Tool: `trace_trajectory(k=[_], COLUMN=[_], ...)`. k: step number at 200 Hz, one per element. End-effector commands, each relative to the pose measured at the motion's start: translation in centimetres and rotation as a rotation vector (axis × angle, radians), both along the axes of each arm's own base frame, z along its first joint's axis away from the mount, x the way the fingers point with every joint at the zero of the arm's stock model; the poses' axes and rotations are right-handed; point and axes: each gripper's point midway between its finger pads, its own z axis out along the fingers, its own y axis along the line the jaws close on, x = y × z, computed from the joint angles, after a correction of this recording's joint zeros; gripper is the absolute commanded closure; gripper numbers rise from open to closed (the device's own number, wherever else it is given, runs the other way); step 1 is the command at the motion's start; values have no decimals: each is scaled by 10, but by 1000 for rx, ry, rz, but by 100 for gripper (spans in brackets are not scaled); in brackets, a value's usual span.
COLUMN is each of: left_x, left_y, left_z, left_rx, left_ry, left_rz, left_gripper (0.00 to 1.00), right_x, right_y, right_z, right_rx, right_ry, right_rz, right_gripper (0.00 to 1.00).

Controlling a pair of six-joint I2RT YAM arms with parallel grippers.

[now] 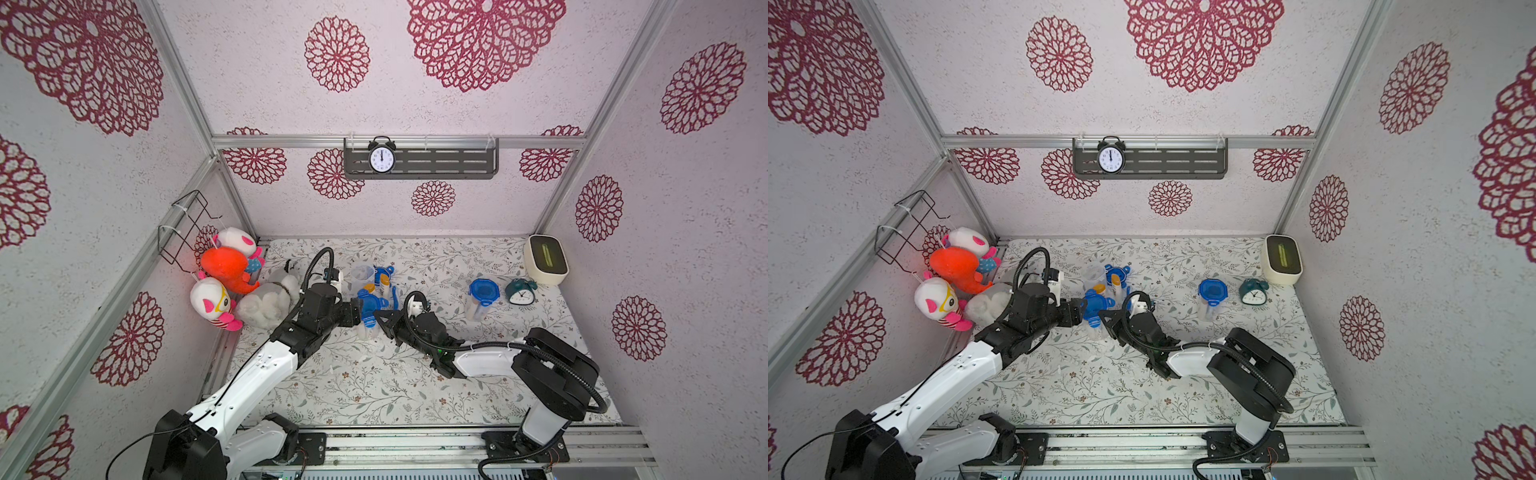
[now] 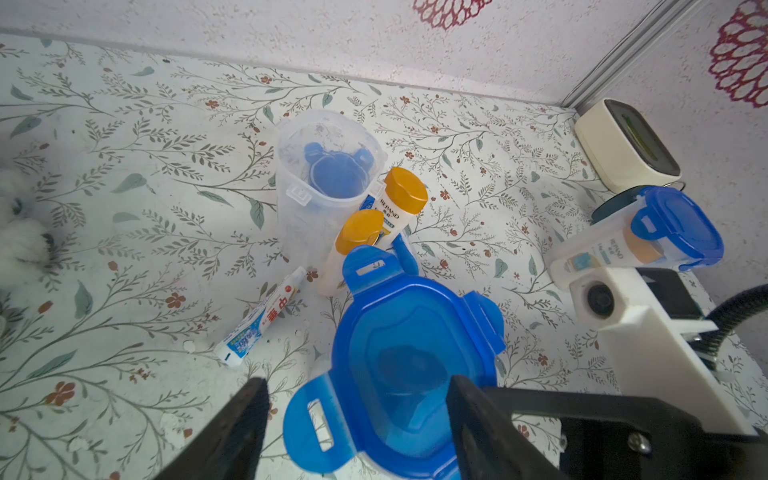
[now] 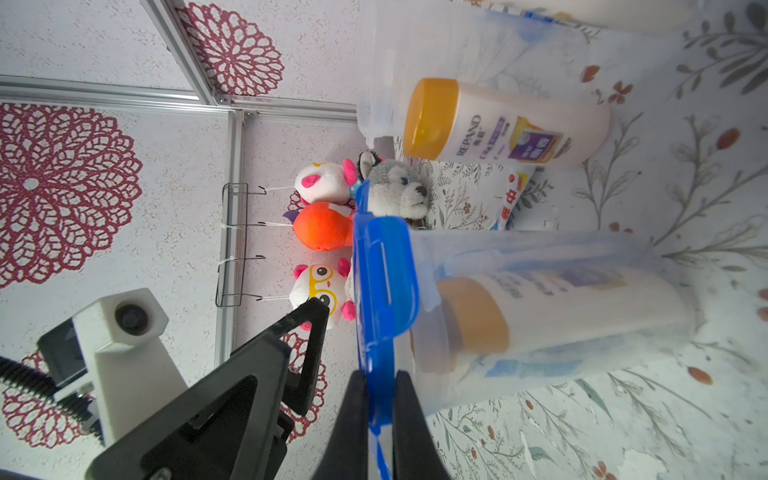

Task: Pack away toiletry kits
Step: Close the lid on the container.

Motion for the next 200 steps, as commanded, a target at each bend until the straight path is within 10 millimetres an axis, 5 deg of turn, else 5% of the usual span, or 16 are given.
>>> trace_trajectory(k=[1,88,200], left_x=[1,-1,-6], left_y=[-4,-7,-5], left_z=[-4,-24,-49], left_rx=[-9,12,67], left_ry=[1,81,186], left_rz=[-6,-20,-24], left_gripper=[29,33,42], right_x=[5,6,1], right_y=[5,6,1], right_z=[25,19,33], right_rx=[71,61,-2], right_ry=[-33,-14,-65], right_rz=[-26,-23,-32], right_gripper=[97,96,74])
